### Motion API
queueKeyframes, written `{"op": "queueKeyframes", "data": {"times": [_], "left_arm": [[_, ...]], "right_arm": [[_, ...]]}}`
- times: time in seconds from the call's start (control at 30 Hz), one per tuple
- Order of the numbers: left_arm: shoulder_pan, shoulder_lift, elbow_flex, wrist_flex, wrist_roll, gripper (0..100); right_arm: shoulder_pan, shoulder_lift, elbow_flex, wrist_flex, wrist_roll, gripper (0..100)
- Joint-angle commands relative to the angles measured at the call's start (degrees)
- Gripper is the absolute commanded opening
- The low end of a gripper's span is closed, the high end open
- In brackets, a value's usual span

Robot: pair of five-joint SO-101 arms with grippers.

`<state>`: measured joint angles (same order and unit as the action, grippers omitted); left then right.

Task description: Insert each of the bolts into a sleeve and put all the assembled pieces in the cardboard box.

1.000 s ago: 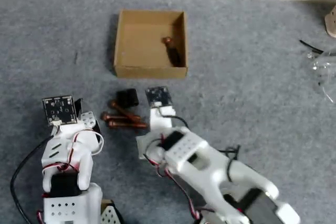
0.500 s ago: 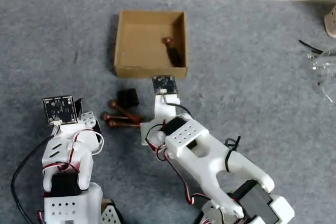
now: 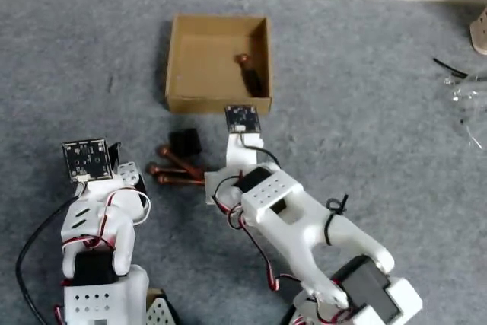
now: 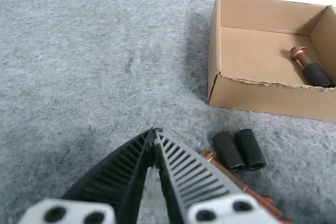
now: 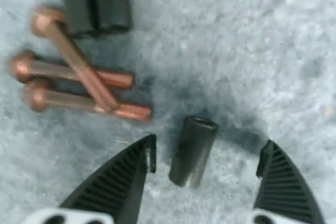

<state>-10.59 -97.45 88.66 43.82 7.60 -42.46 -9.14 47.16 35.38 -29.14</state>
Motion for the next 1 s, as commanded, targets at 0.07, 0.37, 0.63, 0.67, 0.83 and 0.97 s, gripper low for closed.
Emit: {"op": "queueKeyframes", "data": {"times": [0.07,0.37,0.63,0.67,0.83,0.97], "left_arm": [[0.0,-0.5,-0.4,-1.3,-0.3,1],[0.0,-0.5,-0.4,-1.3,-0.3,1],[0.0,-0.5,-0.4,-1.3,-0.3,1],[0.0,-0.5,-0.4,-1.3,-0.3,1],[0.0,-0.5,-0.4,-1.3,-0.3,1],[0.0,-0.5,-0.6,-1.1,-0.1,1]], "right_arm": [[0.1,6.2,-3.1,-1.3,-0.5,28.9],[0.2,5.3,-2.6,-1.3,-3.1,24.5],[0.4,5.5,-2.6,-1.3,-5.0,1.5],[0.4,5.5,-2.6,-1.3,-5.0,1.2],[0.5,5.1,-2.9,-1.3,-4.9,0.5],[0.6,4.7,-2.9,-1.2,-4.9,0.5]]}}
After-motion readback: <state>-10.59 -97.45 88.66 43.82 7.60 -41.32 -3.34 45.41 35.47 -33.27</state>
